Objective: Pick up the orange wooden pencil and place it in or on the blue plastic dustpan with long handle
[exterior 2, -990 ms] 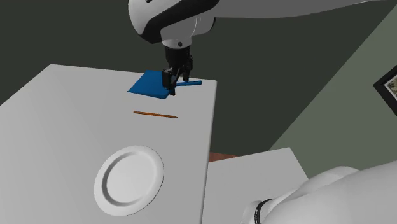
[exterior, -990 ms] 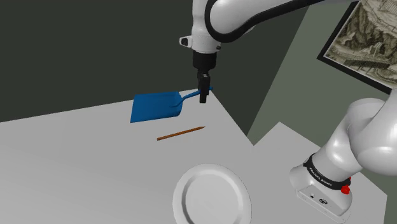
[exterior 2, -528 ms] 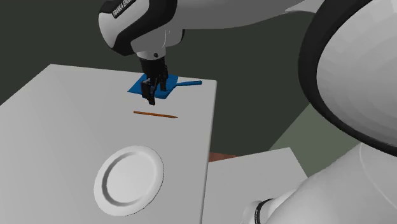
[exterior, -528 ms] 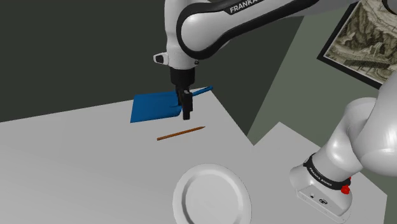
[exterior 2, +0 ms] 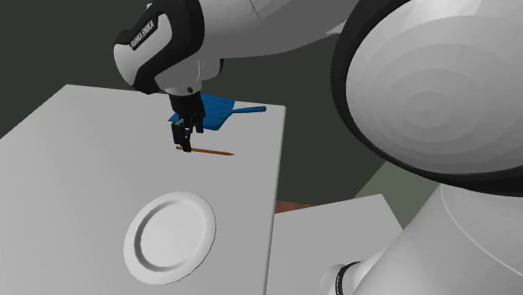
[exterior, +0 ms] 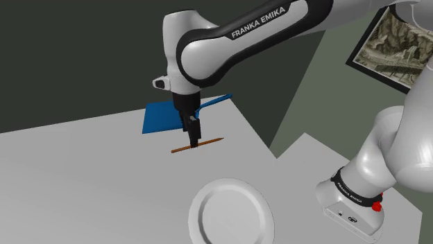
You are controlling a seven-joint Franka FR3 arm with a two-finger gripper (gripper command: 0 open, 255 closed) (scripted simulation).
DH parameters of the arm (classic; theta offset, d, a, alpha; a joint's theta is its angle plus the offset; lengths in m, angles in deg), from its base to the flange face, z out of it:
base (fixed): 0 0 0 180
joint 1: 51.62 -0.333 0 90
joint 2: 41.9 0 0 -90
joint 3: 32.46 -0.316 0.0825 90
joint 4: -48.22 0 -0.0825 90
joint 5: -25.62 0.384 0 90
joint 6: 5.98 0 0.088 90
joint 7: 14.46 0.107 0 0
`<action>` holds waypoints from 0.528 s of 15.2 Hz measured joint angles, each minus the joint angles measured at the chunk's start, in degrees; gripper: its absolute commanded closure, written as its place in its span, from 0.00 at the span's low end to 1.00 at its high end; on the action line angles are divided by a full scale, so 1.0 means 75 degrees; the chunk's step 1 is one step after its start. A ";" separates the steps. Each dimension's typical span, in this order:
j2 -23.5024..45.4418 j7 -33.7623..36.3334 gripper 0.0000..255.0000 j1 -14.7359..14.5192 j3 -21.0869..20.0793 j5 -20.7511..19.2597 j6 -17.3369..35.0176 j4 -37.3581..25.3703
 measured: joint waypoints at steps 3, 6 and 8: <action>0.0081 0.0005 0.00 -0.0039 -0.0025 0.0013 0.0289 0.0204; 0.0124 0.0000 0.00 -0.0043 -0.0024 0.0009 0.0346 0.0217; 0.0128 -0.0001 0.00 -0.0043 -0.0024 0.0009 0.0355 0.0221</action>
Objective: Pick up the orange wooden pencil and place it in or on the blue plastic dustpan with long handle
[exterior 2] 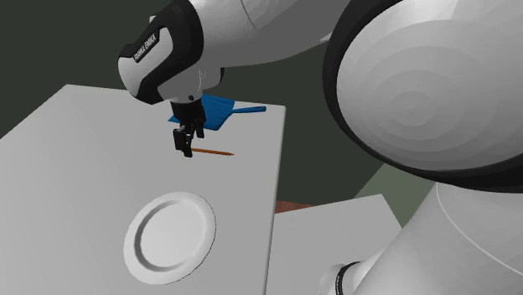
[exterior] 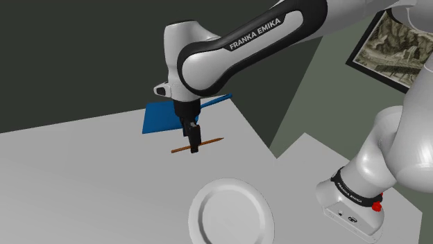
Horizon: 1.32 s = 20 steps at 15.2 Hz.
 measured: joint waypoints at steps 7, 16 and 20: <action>-0.0004 0.0000 1.00 0.0000 0.0000 0.0000 -0.0001 -0.0003; -0.0144 0.0022 1.00 0.0019 0.0004 0.0005 -0.0281 -0.0142; -0.0355 0.0079 1.00 0.0023 -0.0007 0.0020 -0.0624 -0.0282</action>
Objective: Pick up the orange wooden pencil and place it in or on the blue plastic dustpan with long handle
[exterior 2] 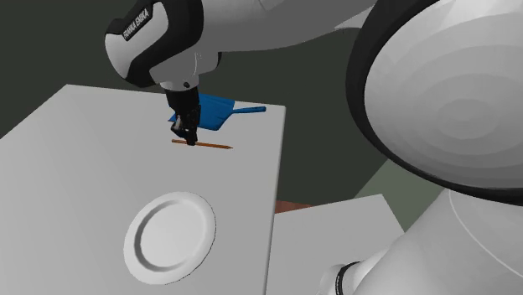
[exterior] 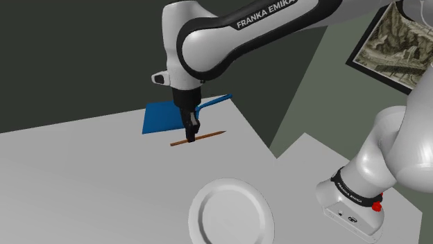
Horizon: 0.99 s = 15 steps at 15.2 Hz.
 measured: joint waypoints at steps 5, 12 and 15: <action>-0.0200 0.0057 1.00 0.0017 0.0001 0.0008 -0.0457 -0.0263; -0.0426 0.0130 1.00 0.0045 0.0010 0.0012 -0.1107 -0.0692; -0.0474 0.0182 1.00 0.0046 0.0009 0.0007 -0.1405 -0.0948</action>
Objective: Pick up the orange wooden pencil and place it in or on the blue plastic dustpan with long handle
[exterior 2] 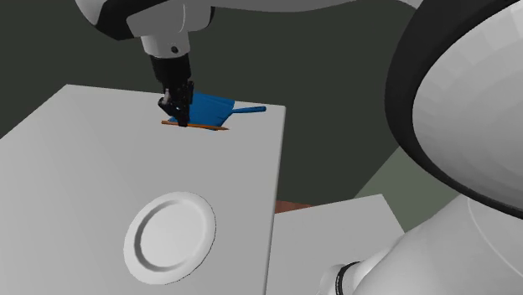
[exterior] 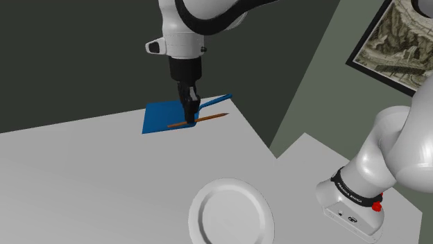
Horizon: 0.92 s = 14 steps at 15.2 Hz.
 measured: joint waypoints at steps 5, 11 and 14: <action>-0.0103 0.0073 1.00 0.0009 0.0002 0.0001 -0.0478 -0.0382; -0.0054 0.0103 1.00 0.0048 0.0033 -0.0030 -0.1029 -0.0980; 0.0445 -0.0121 1.00 0.0207 0.0175 -0.0148 -0.1412 -0.1800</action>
